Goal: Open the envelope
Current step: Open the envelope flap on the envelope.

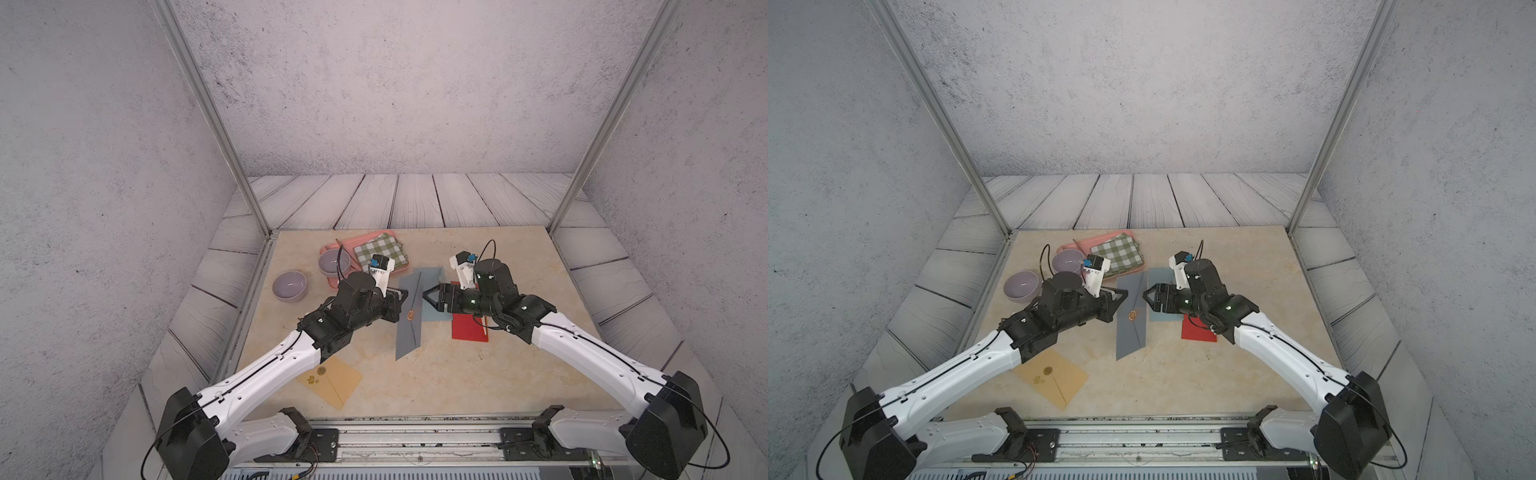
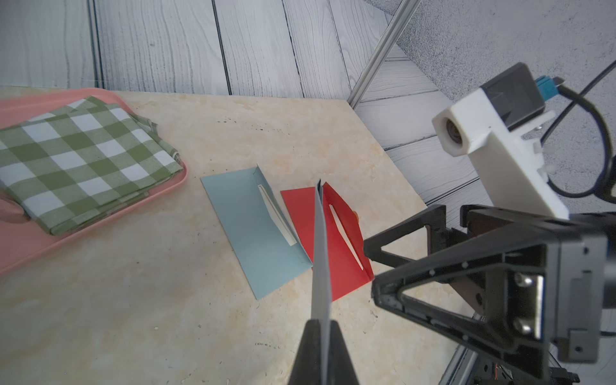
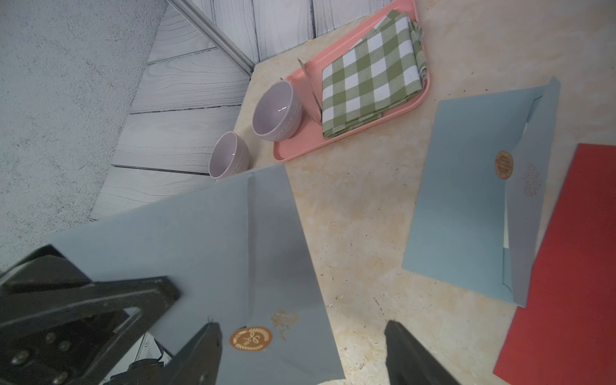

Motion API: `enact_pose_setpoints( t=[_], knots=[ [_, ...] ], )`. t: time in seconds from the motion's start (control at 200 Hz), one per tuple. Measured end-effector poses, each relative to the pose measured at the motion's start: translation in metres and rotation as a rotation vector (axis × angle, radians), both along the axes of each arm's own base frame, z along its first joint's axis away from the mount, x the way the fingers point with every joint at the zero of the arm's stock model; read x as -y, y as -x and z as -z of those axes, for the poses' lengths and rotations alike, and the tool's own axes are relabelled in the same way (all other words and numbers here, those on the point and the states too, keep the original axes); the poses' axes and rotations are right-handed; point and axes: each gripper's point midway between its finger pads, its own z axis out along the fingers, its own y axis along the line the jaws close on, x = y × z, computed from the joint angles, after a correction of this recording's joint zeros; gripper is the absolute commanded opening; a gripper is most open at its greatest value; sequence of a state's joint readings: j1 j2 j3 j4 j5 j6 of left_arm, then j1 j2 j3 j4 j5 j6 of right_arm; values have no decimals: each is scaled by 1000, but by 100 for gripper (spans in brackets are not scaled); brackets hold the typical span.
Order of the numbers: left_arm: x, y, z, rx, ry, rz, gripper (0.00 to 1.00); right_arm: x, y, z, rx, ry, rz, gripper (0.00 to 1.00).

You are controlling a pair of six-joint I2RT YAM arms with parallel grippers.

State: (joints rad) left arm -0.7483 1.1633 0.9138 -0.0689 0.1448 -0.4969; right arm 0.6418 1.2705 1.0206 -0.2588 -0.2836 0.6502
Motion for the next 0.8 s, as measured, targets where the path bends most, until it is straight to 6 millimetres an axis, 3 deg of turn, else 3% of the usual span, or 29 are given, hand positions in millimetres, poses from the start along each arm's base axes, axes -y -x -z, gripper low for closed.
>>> enact_pose_setpoints(
  t=[0.245, 0.801],
  knots=[
    [-1, -2, -1, 7, 1, -9, 0, -17, 0, 2, 25, 67, -24, 78],
    [3, -2, -3, 29, 25, 2, 0, -19, -9, 7, 28, 139, 16, 78]
  ],
)
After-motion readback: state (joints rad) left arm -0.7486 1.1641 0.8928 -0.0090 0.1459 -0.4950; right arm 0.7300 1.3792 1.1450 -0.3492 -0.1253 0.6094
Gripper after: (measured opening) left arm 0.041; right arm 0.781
